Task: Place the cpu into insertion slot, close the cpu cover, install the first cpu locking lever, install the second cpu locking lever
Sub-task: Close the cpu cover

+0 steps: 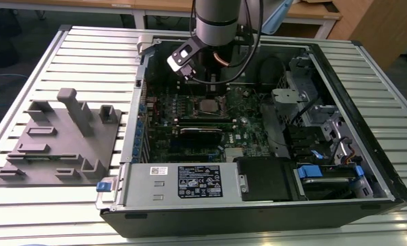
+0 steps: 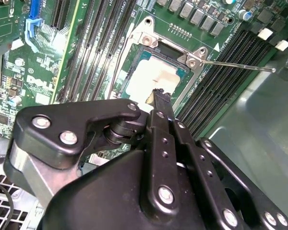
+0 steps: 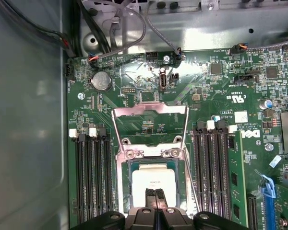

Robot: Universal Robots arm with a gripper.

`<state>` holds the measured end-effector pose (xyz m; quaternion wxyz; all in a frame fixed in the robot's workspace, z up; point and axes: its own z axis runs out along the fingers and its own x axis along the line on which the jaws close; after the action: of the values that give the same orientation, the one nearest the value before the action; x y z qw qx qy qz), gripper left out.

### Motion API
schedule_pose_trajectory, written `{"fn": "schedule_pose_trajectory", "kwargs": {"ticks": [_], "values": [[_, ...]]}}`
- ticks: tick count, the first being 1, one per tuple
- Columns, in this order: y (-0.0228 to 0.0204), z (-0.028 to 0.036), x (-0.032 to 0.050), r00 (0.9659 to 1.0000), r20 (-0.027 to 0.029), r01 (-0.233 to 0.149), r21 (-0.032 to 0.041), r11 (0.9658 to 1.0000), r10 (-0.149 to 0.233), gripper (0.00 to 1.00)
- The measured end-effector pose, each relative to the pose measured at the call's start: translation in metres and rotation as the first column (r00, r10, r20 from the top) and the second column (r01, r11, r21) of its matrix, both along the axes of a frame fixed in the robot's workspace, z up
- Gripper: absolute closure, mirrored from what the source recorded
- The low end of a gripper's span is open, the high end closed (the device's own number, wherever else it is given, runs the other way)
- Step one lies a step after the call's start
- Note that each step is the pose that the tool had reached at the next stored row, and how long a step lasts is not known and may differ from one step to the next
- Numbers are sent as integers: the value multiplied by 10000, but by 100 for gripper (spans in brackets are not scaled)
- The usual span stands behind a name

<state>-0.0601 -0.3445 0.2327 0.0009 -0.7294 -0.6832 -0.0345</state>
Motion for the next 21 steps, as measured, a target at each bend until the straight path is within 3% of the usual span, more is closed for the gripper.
{"fn": "schedule_pose_trajectory", "kwargs": {"ticks": [9,11,21], "values": [[0,59,0,10000,1,0,3,10000,0,89],[0,114,0,10000,0,0,1,10000,0,89],[0,147,0,10000,0,0,-1,10000,0,89]]}}
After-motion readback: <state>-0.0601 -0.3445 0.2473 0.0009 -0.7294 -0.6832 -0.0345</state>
